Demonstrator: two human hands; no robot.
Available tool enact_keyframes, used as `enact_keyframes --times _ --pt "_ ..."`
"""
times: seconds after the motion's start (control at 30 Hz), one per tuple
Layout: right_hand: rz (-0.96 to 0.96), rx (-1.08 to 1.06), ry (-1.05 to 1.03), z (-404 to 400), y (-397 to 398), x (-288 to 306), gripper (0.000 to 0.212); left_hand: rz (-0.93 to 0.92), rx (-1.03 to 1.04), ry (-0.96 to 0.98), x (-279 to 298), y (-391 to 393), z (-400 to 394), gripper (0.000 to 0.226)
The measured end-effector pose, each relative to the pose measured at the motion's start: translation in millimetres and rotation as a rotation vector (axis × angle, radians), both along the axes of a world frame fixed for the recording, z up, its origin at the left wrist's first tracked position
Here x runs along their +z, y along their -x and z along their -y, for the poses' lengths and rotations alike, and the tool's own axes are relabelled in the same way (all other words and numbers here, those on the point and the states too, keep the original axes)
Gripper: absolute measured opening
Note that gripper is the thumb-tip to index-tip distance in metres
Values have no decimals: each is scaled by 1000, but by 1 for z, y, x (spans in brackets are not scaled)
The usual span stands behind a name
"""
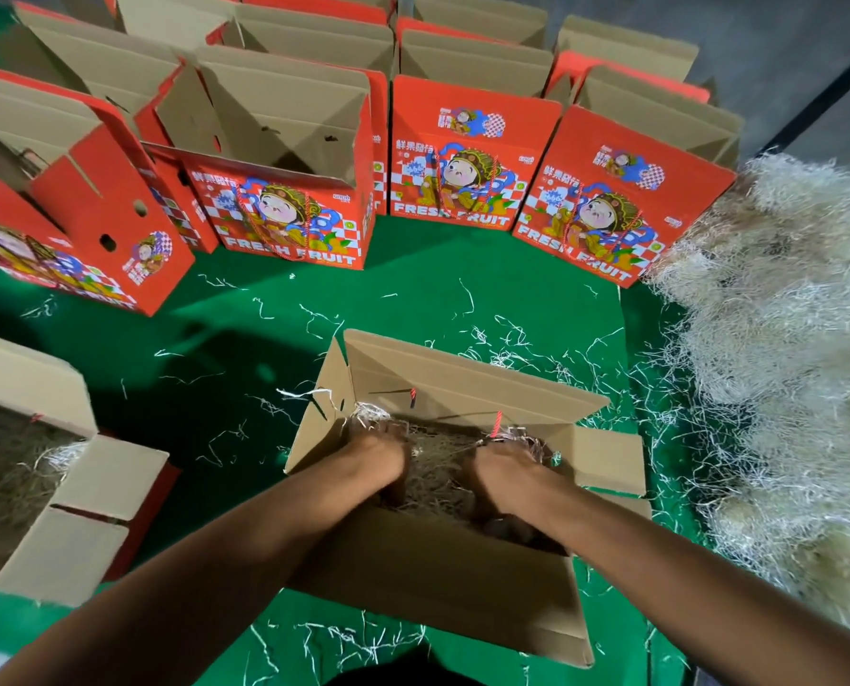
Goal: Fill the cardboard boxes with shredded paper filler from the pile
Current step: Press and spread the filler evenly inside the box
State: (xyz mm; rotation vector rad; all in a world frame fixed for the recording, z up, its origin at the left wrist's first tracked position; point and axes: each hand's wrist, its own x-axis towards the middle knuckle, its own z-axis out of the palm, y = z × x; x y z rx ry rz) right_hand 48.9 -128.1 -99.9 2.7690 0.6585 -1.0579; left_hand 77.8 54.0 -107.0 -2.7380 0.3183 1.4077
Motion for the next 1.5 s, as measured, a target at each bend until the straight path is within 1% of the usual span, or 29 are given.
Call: enact_keyframes --times 0.03,0.07,0.1,0.13,0.17,0.2,0.27,0.3,0.37,0.43,0.5,0.57,0.63,0.7,0.73,0.77,0.83,0.9,0.93,1.0,1.03,1.1,1.17,1.2,1.27,1.33,1.37,1.43,1.5 --pt "25 12 33 -1 0 7 20 51 -85 2 6 0 3 51" --pt "80 -6 29 -2 0 15 21 124 -145 46 10 -1 5 39" --pt "158 -15 17 -4 -3 16 24 202 -174 111 11 -1 5 32" --pt "217 -37 18 -2 -4 19 26 270 -190 168 13 -1 6 29" --pt "227 -47 65 -2 -5 21 26 306 -190 206 13 0 5 27" --pt "218 -70 124 -3 -3 21 25 312 -187 203 12 1 6 27" --pt "131 -128 216 -4 5 15 25 260 -185 88 4 4 7 27" --pt "78 -154 194 -4 9 11 24 202 -187 17 -4 5 6 27" --pt "-34 -261 56 0 15 0 21 29 -204 -98 -15 3 4 32" --pt "-102 -272 -16 7 16 -5 21 -118 -206 -140 -21 -1 0 38" --pt "-103 -262 -9 10 15 -8 23 -181 -140 -140 -25 -3 -1 41" --pt "-77 -257 30 4 13 -10 28 -172 -123 -122 -25 -2 0 37" --pt "-53 -288 87 -6 7 -7 30 -48 -117 -58 -25 -1 3 25" --pt "-7 -265 79 -13 -1 -4 29 103 -102 42 -16 -5 8 22" --pt "-4 -244 78 -14 -3 -7 30 133 -99 96 -10 -6 11 22" --pt "-18 -239 57 -14 -5 -13 31 116 -84 140 -4 -9 15 23" --pt "-124 -283 -25 -19 -4 -26 29 -12 -67 152 3 -11 21 28" --pt "-324 -287 -29 -27 0 -36 33 -142 -119 70 0 -3 24 43" --pt "-403 -285 -13 -31 2 -38 36 -173 -142 -4 -6 2 22 50" --pt "-454 -289 24 -31 2 -39 39 -198 -158 -99 -10 10 15 53" --pt "-426 -293 34 -27 1 -37 39 -192 -162 -94 -9 9 12 52" --pt "-256 -298 30 -13 -3 -26 33 -156 -141 -13 -2 -2 12 46" --pt "-67 -335 34 -4 -7 -12 33 -54 -62 82 3 -15 11 34" --pt "-8 -354 49 -2 -9 -9 35 27 -27 88 4 -19 9 27" --pt "0 -379 106 -6 -9 -4 37 157 -14 33 6 -19 3 22" --pt "-81 -388 133 -6 1 -7 37 163 -99 -74 -3 -15 -1 30" --pt "-105 -384 100 -7 5 -10 36 144 -152 -123 -7 -13 -3 36" --pt "-95 -410 15 -5 10 -9 29 141 -188 -145 -14 -10 -6 40" --pt "-103 -424 82 -7 6 -6 32 198 -168 -117 -16 -11 -5 33"
